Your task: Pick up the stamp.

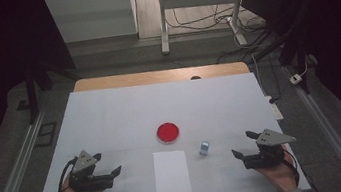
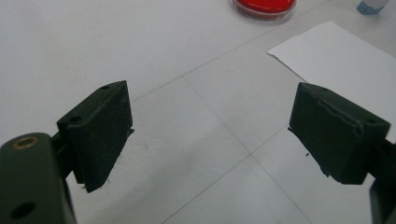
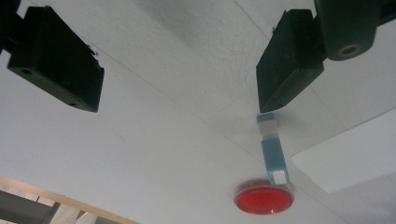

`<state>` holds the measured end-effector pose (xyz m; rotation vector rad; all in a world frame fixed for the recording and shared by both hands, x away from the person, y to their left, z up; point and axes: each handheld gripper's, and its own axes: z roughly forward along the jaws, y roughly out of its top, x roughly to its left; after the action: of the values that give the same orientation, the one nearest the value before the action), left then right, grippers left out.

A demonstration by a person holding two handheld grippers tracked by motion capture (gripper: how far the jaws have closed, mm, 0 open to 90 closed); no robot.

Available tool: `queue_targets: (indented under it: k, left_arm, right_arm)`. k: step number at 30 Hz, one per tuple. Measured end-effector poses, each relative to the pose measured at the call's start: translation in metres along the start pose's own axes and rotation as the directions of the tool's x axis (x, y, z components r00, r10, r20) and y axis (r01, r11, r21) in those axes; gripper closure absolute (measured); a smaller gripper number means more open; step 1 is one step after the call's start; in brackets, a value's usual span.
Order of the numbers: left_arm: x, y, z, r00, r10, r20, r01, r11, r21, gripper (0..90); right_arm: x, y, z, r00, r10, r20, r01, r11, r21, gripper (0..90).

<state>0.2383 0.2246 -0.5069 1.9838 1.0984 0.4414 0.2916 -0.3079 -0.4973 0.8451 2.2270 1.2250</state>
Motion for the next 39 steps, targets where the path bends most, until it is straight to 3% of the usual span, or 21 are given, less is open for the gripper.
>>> queue_targets:
  k: [4, 8, 26, 39]
  left_arm:
    - [-0.0008, 0.0017, -0.0044, 0.9998, -0.002, -0.021, 0.001, 0.9996, -0.030, 15.7]
    - [0.0008, 0.0025, -0.0062, 0.9999, -0.012, -0.011, 0.011, 0.9992, -0.037, 16.3]
    - [-0.0002, 0.0003, -0.0030, 1.0000, -0.001, 0.006, 0.001, 0.9999, -0.010, 16.2]
    - [-0.0028, 0.0009, 0.0009, 0.9998, 0.017, 0.009, -0.017, 0.9998, 0.003, 15.8]
  right_arm:
    - [0.0016, 0.0003, -0.0003, 1.0000, -0.007, 0.001, 0.007, 1.000, -0.008, 15.8]
    - [0.0015, 0.0008, 0.0004, 0.9999, -0.013, -0.005, 0.013, 1.000, -0.005, 16.0]
    - [-0.0012, 0.0000, 0.0006, 1.0000, 0.001, -0.009, -0.001, 1.000, -0.007, 19.3]
    - [0.0009, 0.0075, -0.0013, 0.9997, 0.016, -0.016, -0.017, 0.999, -0.041, 21.3]
